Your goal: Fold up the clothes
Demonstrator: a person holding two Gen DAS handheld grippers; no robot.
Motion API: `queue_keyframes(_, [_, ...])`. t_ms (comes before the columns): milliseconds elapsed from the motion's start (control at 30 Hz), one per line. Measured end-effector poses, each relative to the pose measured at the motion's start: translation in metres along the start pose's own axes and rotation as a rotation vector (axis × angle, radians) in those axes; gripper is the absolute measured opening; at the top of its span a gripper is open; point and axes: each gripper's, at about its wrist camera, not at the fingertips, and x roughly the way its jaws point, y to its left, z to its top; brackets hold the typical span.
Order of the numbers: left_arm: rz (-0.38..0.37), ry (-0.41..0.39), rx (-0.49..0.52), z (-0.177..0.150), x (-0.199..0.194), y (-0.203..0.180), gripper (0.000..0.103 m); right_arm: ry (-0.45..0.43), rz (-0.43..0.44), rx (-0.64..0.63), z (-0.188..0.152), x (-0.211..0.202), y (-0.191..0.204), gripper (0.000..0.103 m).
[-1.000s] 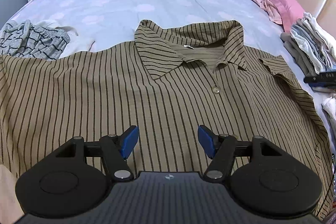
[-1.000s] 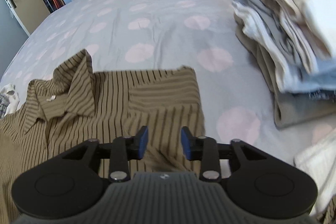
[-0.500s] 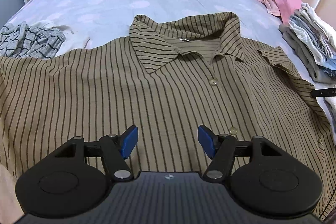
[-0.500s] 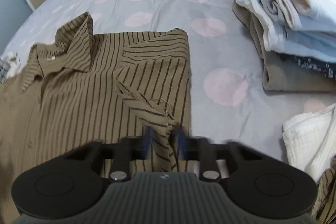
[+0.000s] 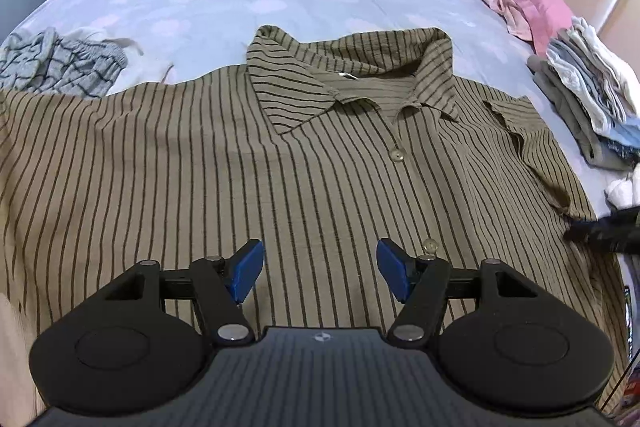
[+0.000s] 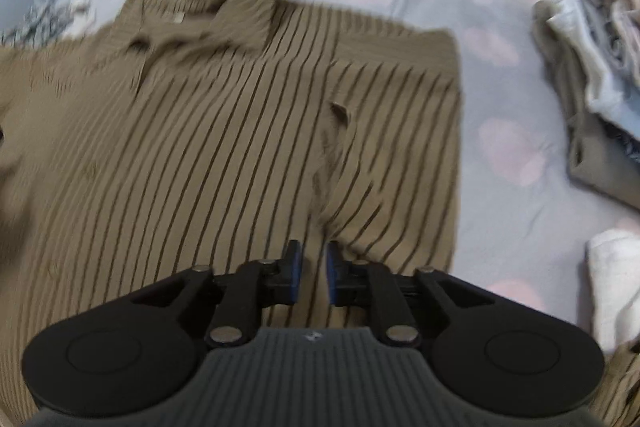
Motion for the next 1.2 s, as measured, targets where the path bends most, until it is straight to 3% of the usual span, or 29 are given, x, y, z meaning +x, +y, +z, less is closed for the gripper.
queue_keyframes(133, [-0.001, -0.005, -0.033, 0.000, -0.005, 0.006, 0.061, -0.019, 0.003, 0.016, -0.001, -0.014, -0.003, 0.024])
queue_keyframes(267, [0.002, -0.006, -0.057, 0.000, -0.009, 0.012, 0.061, -0.086, -0.033, 0.173, 0.002, -0.036, -0.033, 0.025])
queue_keyframes(367, [0.012, 0.002, -0.059, -0.003, -0.010, 0.014, 0.061, -0.067, -0.055, 0.302, -0.003, -0.034, -0.056, 0.019])
queue_keyframes(400, [0.013, 0.004, -0.060, -0.004, -0.011, 0.015, 0.061, -0.043, -0.057, 0.310, -0.006, -0.029, -0.059, 0.012])
queue_keyframes(433, [0.015, 0.005, -0.060, -0.005, -0.012, 0.015, 0.061, -0.020, -0.061, 0.305, -0.009, -0.024, -0.060, 0.011])
queue_keyframes(600, [0.035, 0.003, -0.062, -0.010, -0.020, 0.021, 0.061, 0.047, -0.098, 0.245, -0.025, 0.001, -0.057, 0.010])
queue_keyframes(767, [0.074, -0.029, -0.063, -0.014, -0.036, 0.030, 0.061, 0.064, -0.106, 0.253, -0.027, -0.007, -0.055, 0.010])
queue_keyframes(867, [0.100, -0.052, -0.066, -0.017, -0.048, 0.039, 0.061, 0.055, -0.119, 0.250, -0.027, -0.019, -0.047, 0.013])
queue_keyframes(1033, [0.140, -0.110, -0.094, -0.020, -0.073, 0.064, 0.061, -0.026, -0.118, 0.255, -0.021, -0.048, -0.017, 0.032])
queue_keyframes(1200, [0.201, -0.216, -0.100, -0.017, -0.105, 0.097, 0.061, -0.093, -0.070, 0.281, -0.014, -0.072, 0.020, 0.033])
